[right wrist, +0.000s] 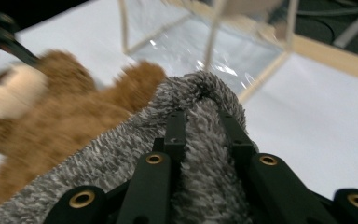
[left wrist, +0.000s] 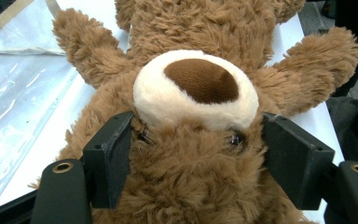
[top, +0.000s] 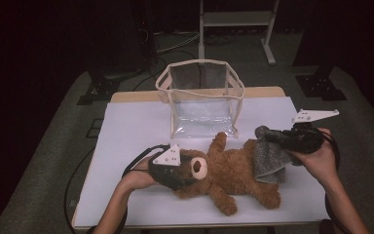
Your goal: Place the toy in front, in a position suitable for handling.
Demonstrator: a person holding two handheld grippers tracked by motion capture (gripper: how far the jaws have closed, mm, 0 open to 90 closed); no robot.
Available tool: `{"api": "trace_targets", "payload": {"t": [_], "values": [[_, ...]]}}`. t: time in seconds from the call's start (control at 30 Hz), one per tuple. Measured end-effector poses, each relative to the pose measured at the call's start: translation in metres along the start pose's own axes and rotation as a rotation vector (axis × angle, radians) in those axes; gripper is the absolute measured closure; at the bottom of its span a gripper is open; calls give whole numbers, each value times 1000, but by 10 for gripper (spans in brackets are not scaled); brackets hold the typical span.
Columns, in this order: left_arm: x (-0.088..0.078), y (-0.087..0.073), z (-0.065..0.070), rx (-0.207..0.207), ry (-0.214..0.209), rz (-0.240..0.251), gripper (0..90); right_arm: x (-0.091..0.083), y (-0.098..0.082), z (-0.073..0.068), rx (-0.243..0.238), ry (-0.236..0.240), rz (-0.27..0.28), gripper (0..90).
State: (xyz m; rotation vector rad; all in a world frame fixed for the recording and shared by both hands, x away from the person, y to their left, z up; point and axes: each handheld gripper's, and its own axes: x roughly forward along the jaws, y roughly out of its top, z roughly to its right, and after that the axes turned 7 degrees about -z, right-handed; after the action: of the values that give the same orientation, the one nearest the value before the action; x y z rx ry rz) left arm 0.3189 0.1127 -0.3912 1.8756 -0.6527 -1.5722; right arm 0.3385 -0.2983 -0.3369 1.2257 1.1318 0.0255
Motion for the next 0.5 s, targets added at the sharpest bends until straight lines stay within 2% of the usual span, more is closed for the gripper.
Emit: {"api": "trace_targets", "payload": {"t": [0.1, 0.23, 0.37, 0.43, 0.5], "values": [[1, 1, 1, 3, -7, 0, 272, 13, -13, 9, 26, 11, -26, 752], [1, 1, 2, 6, -3, -1, 262, 38, -18, 5, 30, 57, -60, 752], [1, 1, 3, 19, -6, -6, 261, 56, -5, -14, -9, 138, -46, 751], [0, 1, 5, 24, -17, -5, 260, 63, 3, -25, -42, 157, -43, 751], [-1, 0, 5, 28, -28, -4, 257, 69, 8, -28, -61, 154, -54, 751]]}}
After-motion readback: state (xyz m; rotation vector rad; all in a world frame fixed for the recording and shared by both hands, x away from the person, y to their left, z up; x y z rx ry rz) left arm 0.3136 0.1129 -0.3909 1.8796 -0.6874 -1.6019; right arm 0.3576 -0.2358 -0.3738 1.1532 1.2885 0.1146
